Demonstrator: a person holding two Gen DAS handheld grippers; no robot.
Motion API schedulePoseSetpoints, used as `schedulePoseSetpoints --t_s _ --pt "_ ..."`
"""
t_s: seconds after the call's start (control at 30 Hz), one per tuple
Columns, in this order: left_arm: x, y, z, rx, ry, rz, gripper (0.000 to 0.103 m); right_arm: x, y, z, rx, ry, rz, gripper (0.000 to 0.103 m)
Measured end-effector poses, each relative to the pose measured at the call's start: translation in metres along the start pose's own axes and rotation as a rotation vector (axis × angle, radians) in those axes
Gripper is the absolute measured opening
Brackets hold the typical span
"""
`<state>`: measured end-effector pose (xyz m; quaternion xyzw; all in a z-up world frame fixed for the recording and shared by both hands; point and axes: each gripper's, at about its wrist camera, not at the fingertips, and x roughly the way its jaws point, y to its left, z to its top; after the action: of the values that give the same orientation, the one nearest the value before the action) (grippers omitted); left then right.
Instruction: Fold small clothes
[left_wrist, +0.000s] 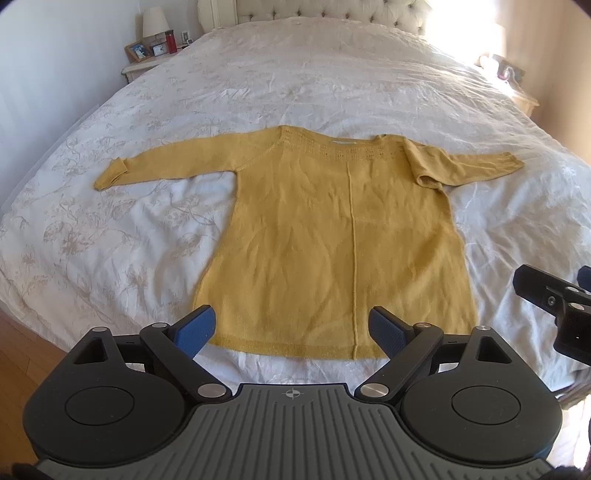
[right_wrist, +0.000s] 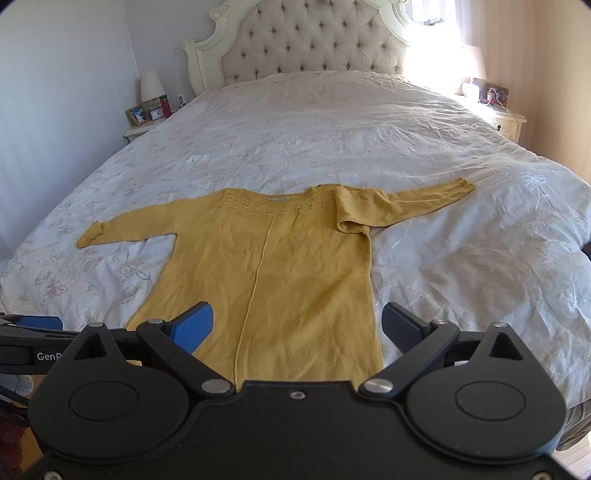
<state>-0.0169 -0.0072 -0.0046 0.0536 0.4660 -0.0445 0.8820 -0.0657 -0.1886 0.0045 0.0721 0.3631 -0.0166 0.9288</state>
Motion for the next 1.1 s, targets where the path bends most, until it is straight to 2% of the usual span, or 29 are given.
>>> schedulePoseSetpoints --t_s 1.1 --pt "0.0066 0.0107 0.0043 -0.020 0.029 -0.013 0.091 0.0102 0.0100 0.0024 0.014 0.021 0.022 0.099"
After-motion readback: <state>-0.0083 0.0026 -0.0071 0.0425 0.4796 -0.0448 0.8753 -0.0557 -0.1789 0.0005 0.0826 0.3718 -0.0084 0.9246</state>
